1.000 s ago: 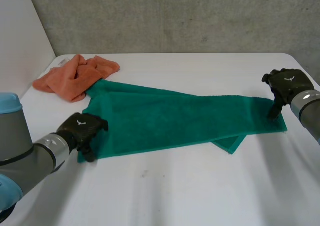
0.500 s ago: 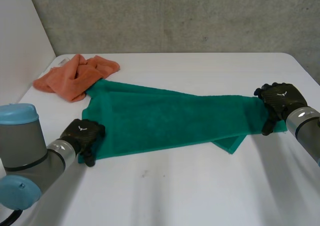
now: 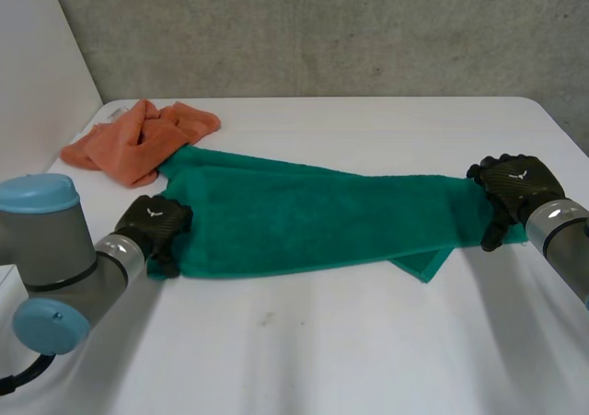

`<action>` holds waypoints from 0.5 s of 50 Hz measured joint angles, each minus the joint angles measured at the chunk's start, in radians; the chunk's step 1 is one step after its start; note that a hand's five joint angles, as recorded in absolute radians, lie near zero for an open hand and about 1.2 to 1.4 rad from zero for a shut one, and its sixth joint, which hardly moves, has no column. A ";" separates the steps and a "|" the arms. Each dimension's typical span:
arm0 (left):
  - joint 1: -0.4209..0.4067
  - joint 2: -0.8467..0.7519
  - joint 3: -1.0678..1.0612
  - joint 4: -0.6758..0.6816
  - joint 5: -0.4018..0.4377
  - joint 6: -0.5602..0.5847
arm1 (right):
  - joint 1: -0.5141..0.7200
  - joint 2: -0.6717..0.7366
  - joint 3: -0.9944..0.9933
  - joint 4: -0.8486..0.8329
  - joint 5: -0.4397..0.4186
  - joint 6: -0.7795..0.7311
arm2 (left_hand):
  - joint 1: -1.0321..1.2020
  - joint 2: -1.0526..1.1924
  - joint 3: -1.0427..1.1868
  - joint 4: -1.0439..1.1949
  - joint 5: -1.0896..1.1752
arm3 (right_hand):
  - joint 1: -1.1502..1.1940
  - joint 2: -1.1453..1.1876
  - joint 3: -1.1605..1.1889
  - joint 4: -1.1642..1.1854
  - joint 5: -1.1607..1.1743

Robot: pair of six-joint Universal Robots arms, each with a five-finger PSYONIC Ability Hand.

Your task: Fold the laundry.

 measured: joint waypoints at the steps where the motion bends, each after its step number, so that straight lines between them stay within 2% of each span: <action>1: 0.000 -0.002 0.003 0.000 0.000 0.000 | 0.000 0.000 0.001 0.000 -0.001 0.000 | 0.013 0.011 0.013 0.012 0.011 | 0.000 0.000 0.000 0.000 0.000; 3: 0.000 -0.007 0.010 0.000 0.000 0.000 | 0.000 -0.001 0.002 -0.002 -0.002 0.000 | 0.044 0.039 0.040 0.039 0.037 | 0.000 0.000 0.000 0.000 0.000; 6: 0.000 -0.013 0.020 0.000 0.001 0.000 | 0.001 -0.001 0.005 -0.003 -0.004 -0.001 | 0.280 0.268 0.258 0.254 0.256 | 0.000 0.000 0.000 0.000 0.000; 9: 0.000 -0.015 0.025 0.000 0.001 0.000 | 0.001 -0.001 0.006 -0.004 -0.005 -0.001 | 0.308 0.297 0.296 0.284 0.286 | 0.000 0.000 0.000 0.000 0.000; 11: -0.002 -0.016 0.029 -0.001 0.000 0.000 | 0.001 -0.002 0.006 -0.004 -0.005 -0.001 | 0.498 0.529 0.526 0.523 0.527 | 0.000 0.000 0.000 0.000 0.000; 14: -0.006 -0.016 0.032 -0.006 -0.001 0.000 | 0.001 -0.004 0.006 -0.004 -0.005 -0.001 | 0.525 0.603 0.599 0.602 0.589 | 0.000 0.000 0.000 0.000 0.000; 25: -0.034 0.002 0.027 -0.005 -0.026 -0.001 | 0.000 -0.015 0.010 0.002 -0.005 -0.001 | 0.526 0.609 0.606 0.609 0.589 | 0.000 0.000 0.000 0.000 0.000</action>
